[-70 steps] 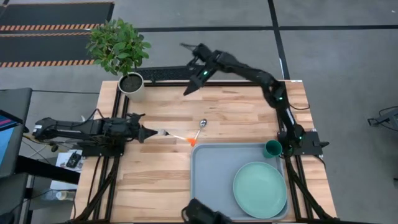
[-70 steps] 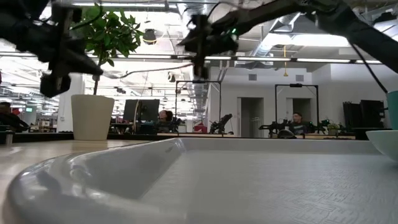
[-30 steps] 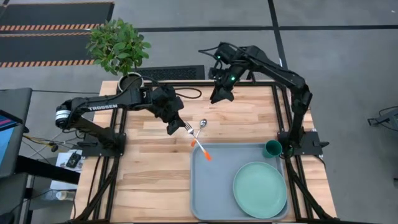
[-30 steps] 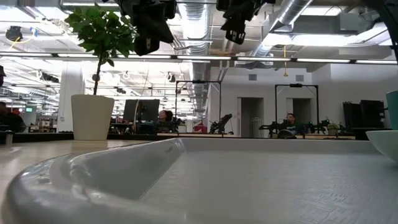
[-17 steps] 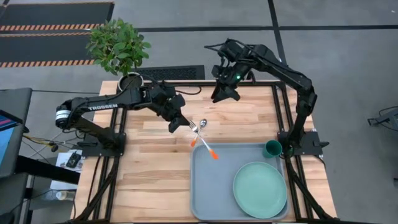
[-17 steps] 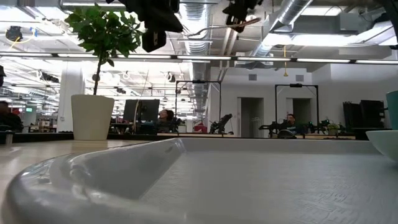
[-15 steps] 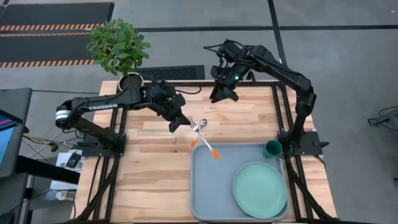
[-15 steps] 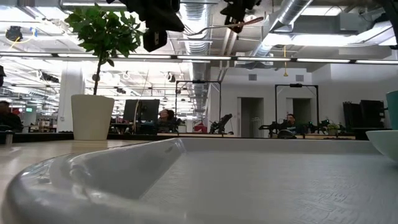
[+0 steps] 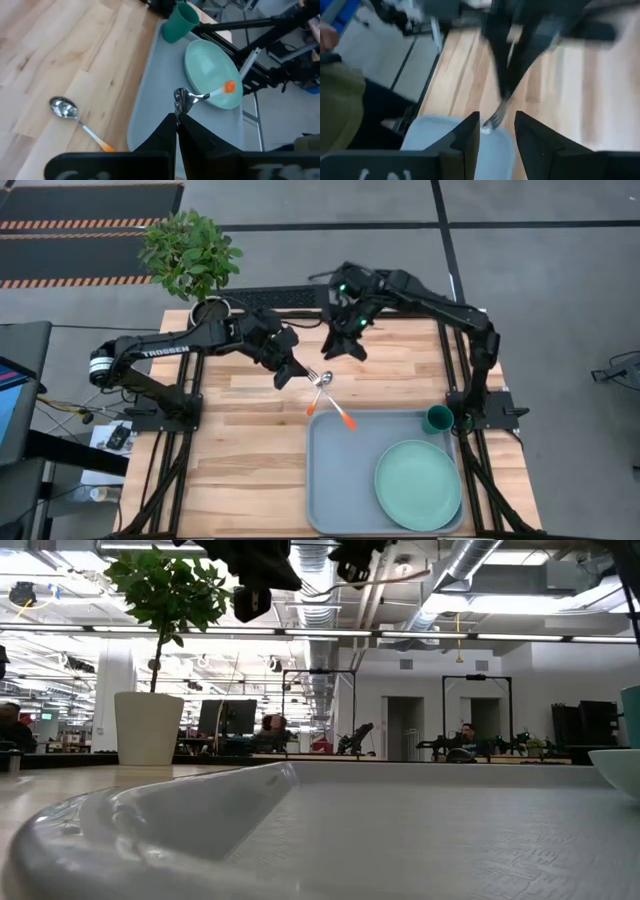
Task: Pick and place plate/cup/fork/spoon on tray
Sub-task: Put the orange fork on the left of the light blue plate on the blue serving tray
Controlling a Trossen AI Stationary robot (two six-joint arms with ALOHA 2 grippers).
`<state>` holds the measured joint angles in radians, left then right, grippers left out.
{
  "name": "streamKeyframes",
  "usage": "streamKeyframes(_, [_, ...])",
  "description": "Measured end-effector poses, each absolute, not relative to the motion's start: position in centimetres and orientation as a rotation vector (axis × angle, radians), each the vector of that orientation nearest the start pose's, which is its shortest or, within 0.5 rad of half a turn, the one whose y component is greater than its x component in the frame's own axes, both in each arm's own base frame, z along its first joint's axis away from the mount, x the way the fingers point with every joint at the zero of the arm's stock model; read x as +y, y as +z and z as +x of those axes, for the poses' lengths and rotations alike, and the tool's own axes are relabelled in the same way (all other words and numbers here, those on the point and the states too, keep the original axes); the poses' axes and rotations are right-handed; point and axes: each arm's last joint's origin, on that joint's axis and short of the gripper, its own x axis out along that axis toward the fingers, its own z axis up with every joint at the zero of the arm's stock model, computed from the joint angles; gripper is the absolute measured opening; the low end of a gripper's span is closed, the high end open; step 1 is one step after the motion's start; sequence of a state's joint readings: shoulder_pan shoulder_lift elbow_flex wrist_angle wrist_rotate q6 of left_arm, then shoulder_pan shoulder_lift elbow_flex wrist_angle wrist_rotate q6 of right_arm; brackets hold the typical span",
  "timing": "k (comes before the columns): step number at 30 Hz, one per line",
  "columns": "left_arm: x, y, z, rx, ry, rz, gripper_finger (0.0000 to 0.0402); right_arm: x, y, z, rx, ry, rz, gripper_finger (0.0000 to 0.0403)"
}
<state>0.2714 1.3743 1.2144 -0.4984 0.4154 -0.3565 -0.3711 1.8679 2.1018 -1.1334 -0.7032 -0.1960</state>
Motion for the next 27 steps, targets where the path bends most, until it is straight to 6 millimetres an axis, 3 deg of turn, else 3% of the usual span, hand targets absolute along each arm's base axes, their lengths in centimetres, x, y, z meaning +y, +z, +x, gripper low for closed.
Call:
streamKeyframes(8, [6.8, 32.5, 28.7, 0.644, -0.021, -0.558, 0.0000, -11.5, 36.6, 39.1, 0.811, 0.415, 0.326, 0.0139])
streamKeyframes(21, [7.1, 32.5, 28.7, 0.633, 0.022, -0.530, 0.0000, -11.8, 36.9, 39.6, 0.760, 0.400, 0.313, 0.0137])
streamKeyframes(27, [7.1, 32.7, 28.9, 0.601, 0.022, -0.519, 0.0000, -11.6, 35.5, 40.6, 0.794, 0.402, 0.341, 0.0138])
